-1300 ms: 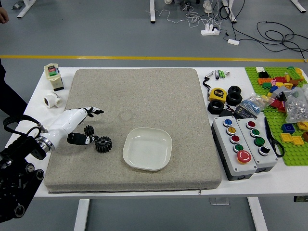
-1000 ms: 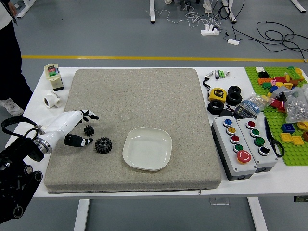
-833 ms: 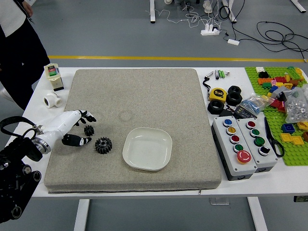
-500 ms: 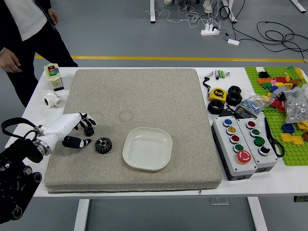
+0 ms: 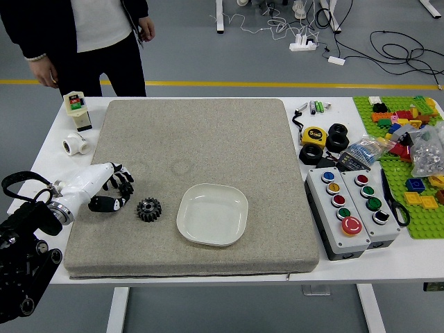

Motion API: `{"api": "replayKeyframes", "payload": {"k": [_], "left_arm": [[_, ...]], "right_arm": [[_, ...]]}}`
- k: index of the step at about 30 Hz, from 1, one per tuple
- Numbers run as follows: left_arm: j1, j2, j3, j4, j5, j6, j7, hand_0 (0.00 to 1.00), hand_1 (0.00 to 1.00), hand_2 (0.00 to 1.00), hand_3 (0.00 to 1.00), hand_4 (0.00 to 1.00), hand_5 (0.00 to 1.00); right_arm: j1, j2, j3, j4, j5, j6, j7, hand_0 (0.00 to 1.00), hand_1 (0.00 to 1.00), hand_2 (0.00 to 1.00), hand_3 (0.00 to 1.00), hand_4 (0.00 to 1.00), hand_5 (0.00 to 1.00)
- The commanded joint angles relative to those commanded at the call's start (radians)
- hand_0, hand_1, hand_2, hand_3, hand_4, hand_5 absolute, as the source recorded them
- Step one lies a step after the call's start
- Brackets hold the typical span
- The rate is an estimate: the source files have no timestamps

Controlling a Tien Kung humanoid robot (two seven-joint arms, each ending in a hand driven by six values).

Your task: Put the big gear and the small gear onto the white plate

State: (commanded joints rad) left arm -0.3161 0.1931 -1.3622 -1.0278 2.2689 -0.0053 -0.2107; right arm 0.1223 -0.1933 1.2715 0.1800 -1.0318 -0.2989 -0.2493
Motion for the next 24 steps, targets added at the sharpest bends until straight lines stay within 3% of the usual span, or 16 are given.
{"api": "replayKeyframes", "payload": {"k": [8, 9, 11, 21, 24], "left_arm": [[0.006, 0.000, 0.002, -0.002, 0.000, -0.003, 0.009, 0.280, 0.424, 0.497, 0.549, 0.504, 0.063], [0.007, -0.001, 0.001, -0.004, 0.000, -0.002, 0.010, 0.275, 0.366, 0.457, 0.531, 0.457, 0.047], [0.008, -0.001, -0.002, -0.010, 0.000, 0.001, 0.010, 0.275, 0.366, 0.457, 0.531, 0.457, 0.047], [0.014, 0.003, 0.005, -0.092, 0.000, 0.021, 0.007, 0.271, 0.346, 0.439, 0.524, 0.460, 0.002], [0.015, 0.005, 0.028, -0.148, 0.000, 0.025, 0.007, 0.271, 0.346, 0.439, 0.524, 0.460, 0.002]], "right_arm": [[-0.003, 0.001, 0.000, 0.000, 0.000, -0.001, -0.001, 0.599, 0.609, 0.697, 0.563, 0.759, 0.704], [-0.003, 0.001, 0.000, 0.000, 0.000, -0.001, -0.001, 0.599, 0.609, 0.696, 0.562, 0.758, 0.703], [-0.005, 0.002, 0.000, 0.000, 0.000, -0.001, -0.001, 0.599, 0.609, 0.696, 0.562, 0.758, 0.703], [-0.010, 0.003, -0.001, 0.000, -0.003, -0.001, -0.003, 0.599, 0.609, 0.696, 0.562, 0.758, 0.704], [-0.011, 0.003, 0.000, 0.000, -0.006, 0.000, -0.003, 0.599, 0.609, 0.696, 0.562, 0.758, 0.704]]}}
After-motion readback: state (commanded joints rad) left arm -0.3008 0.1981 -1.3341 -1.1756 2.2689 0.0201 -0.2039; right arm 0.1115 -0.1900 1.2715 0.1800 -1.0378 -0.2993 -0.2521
